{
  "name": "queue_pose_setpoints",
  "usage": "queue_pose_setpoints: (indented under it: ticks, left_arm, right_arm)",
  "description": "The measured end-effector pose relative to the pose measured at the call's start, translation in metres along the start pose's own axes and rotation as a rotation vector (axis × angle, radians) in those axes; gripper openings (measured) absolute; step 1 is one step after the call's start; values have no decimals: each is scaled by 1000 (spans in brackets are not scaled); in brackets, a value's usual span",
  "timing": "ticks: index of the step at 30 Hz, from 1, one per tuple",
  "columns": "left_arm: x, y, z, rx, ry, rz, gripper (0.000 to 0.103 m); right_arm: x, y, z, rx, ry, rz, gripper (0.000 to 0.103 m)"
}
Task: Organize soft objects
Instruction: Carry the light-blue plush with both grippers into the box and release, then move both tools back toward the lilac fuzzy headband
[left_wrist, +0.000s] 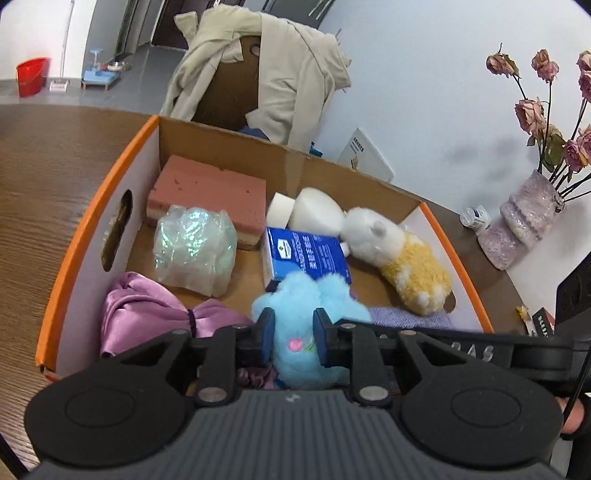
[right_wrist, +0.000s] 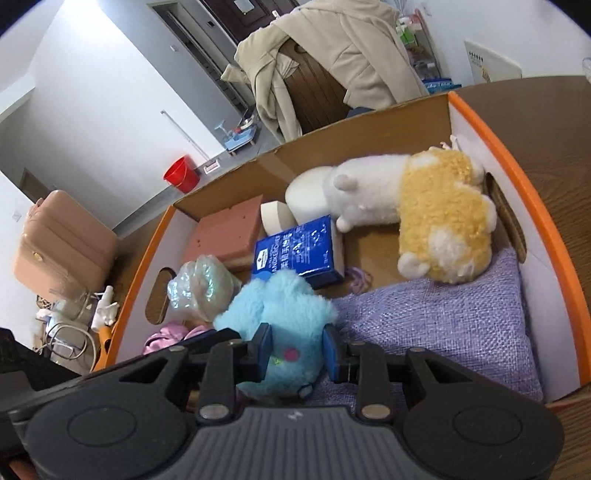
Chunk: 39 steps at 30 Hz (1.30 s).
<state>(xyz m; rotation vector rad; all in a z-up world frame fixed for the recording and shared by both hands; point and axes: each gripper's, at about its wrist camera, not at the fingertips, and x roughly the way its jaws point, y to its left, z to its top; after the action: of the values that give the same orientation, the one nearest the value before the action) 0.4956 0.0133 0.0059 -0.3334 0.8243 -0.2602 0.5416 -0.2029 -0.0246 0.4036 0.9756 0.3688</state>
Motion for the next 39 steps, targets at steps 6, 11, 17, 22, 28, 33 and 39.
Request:
queue_pose_setpoints:
  ticks: [6,11,17,22,28,33,39]
  left_arm:
    - [-38,-11,5,39,-63,20,31]
    - [-96,-24,6,109,-145,49,39]
    - [-178,-39,-12,211,-275,81,62]
    - [-222,-47,-26,245,-329,106,63]
    - [-260,-56,-49,281,-385,119,70]
    - [-270,-49,-94,309,-454,201,79]
    - [-273,-29,-178,305,-497,212,93]
  right_arm:
    - [-2,7,1,-82,14,-30,45]
    - [-63,25,6,-139,-86,-21,45]
    - [-153,47,0,-225,-228,-46,57]
    - [-212,57,-20,-270,-311,-52,62]
    - [-247,67,-44,-290,-348,-47,62]
    - [-265,76,-81,-344,-419,-58,69]
    - [-266,66,-156,-430,-489,-87,76]
